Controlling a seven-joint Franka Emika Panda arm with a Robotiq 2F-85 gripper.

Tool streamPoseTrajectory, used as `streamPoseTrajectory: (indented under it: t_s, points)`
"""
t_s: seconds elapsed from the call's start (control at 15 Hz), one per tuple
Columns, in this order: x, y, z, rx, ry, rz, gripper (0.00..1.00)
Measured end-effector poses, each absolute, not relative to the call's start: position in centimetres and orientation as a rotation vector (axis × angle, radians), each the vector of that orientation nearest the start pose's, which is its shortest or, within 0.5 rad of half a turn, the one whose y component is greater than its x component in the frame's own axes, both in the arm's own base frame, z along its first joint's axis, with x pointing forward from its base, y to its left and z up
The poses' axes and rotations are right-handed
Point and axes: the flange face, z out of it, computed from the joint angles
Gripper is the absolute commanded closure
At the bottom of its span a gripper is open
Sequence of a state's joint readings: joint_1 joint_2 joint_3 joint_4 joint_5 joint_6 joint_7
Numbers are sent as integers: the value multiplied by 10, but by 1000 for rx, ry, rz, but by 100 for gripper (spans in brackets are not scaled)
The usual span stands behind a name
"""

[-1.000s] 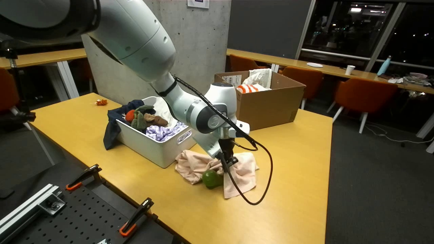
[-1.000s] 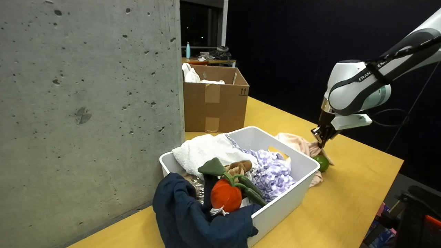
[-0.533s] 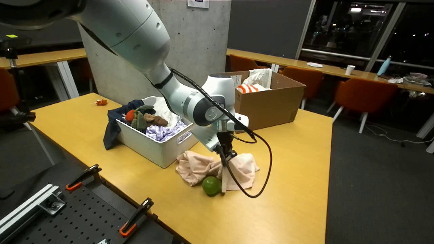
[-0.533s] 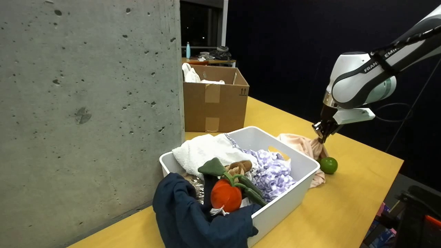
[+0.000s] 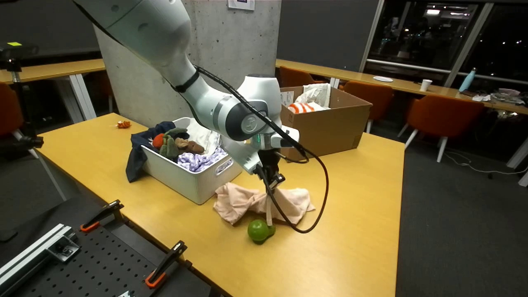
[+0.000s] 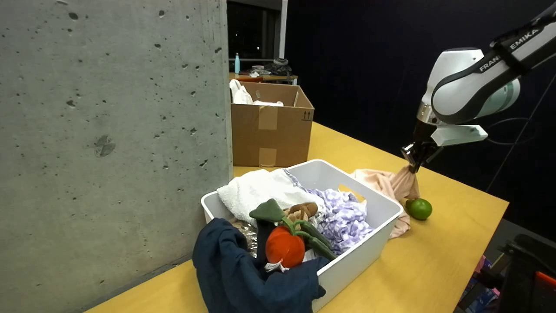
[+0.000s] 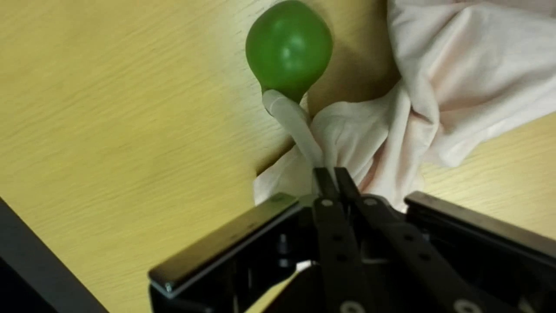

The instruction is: Remove the light pink shirt from the white basket and use it to put the pear inside the white basket

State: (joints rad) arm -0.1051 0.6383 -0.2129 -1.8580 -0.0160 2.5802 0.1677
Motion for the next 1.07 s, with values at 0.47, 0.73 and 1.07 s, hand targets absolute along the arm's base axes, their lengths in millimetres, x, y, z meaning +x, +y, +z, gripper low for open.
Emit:
streamPoseTrajectory:
  t_s: [0.47,0.73,1.07]
  points:
    - [588,-218,244,-3194,773,-200,99]
    - [586,-220,257,-3187,783,-225,99]
    - [591,-204,256,-3207,756,-207,99]
